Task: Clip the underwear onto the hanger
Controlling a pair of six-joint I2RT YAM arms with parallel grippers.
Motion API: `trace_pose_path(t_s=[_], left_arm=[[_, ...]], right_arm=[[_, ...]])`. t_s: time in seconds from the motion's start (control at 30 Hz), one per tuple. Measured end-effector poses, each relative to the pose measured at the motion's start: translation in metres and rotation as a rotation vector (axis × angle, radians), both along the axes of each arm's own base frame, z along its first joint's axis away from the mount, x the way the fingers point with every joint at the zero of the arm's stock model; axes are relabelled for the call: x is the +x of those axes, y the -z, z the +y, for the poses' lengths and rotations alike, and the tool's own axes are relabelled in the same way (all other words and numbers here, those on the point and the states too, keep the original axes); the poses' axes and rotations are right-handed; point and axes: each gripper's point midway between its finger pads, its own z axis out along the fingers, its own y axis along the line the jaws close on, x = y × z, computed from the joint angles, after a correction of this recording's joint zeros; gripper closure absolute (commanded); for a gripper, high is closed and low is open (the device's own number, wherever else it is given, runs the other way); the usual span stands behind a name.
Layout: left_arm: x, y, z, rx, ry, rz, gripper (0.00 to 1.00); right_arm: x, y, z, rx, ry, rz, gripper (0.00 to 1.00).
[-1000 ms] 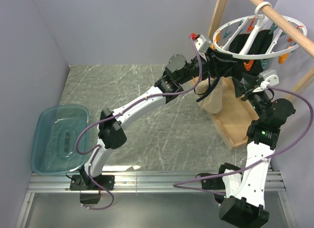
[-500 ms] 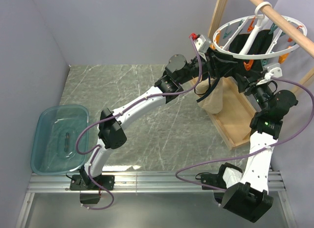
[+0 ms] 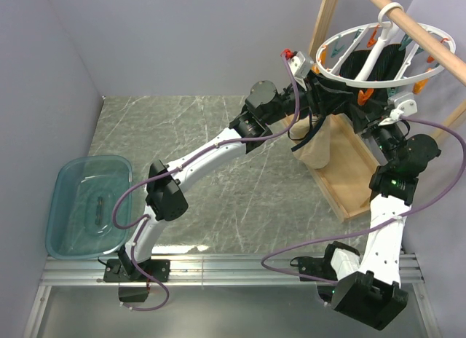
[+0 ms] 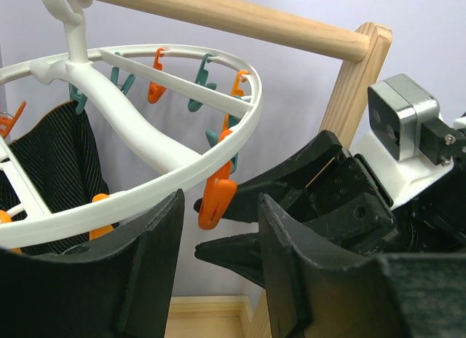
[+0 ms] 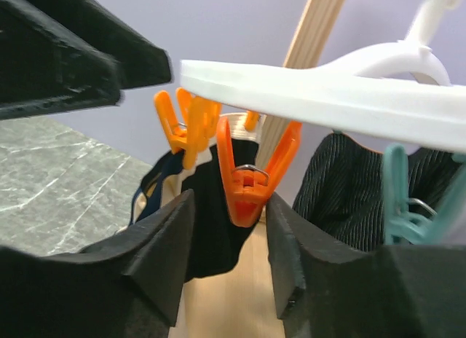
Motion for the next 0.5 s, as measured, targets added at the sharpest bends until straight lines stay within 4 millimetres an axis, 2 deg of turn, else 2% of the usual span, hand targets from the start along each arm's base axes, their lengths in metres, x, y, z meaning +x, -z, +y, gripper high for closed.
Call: trace_pose_path(t_s=[0.13, 0.5], left_arm=[[0.0, 0.002, -0.001, 0.007, 0.001, 0.008, 0.51], [0.002, 0.008, -0.002, 0.026, 0.0, 0.029, 0.52]], right_arm=[[0.001, 0.0, 0.008, -0.013, -0.023, -0.007, 0.6], [0.003, -0.002, 0.019, -0.036, -0.039, -0.026, 0.64]])
